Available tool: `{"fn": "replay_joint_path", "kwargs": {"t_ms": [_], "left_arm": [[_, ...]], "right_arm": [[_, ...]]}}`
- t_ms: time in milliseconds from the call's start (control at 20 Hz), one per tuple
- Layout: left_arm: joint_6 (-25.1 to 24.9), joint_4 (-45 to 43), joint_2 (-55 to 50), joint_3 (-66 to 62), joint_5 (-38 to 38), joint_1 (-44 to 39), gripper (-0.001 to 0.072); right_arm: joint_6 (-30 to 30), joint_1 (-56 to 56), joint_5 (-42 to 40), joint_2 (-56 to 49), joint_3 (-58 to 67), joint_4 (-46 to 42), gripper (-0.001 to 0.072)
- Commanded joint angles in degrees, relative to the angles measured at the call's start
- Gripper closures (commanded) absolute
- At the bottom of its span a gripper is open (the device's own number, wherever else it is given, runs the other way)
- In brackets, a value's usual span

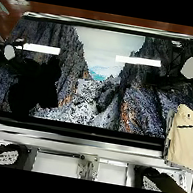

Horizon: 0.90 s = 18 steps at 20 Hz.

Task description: Fold the shirts.

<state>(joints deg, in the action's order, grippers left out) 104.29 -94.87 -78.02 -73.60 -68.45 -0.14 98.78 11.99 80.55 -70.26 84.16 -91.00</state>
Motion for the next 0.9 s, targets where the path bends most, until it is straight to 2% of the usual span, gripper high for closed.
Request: {"fn": "replay_joint_path", "kwargs": {"t_ms": [0,150,250,400,600,700,750,800,850], "left_arm": [[2.54,-0.70,-10.69,-9.40,-0.76,10.08,-0.0005],[5.57,-0.68,-16.68,-12.48,-1.01,15.58,-0.0005],[5.44,-0.68,-19.06,-12.41,-0.22,17.40,-0.0005],[2.80,-0.42,-22.12,-12.44,3.26,17.70,-0.0005],[-4.37,8.37,-26.99,-12.44,4.59,17.55,-0.0005],[-5.29,10.49,-28.28,-12.41,4.61,17.46,0.0005],[-5.29,10.47,-28.33,-12.44,4.59,17.35,0.0222],[-5.31,10.51,-28.11,-12.50,4.52,17.31,0.0579],[-6.80,10.99,-27.56,-12.76,3.85,17.14,0.0667]], "right_arm": [[0.00,0.02,-1.11,0.00,-0.02,0.09,0.0022],[0.13,0.02,-1.27,0.00,-0.02,0.59,0.0022],[0.96,0.02,-1.77,0.00,-0.02,0.94,0.0022],[2.64,0.02,-3.23,0.00,-0.02,1.11,0.0022],[4.57,0.02,-4.94,0.00,-0.02,1.14,0.0022],[4.74,0.02,-4.90,0.00,-0.02,1.25,0.0022],[4.74,0.02,-4.90,0.00,-0.02,1.57,0.0022],[4.72,0.02,-4.90,0.00,-0.02,1.92,0.0022],[4.70,0.02,-4.94,0.00,-0.02,2.25,0.0022]]}}
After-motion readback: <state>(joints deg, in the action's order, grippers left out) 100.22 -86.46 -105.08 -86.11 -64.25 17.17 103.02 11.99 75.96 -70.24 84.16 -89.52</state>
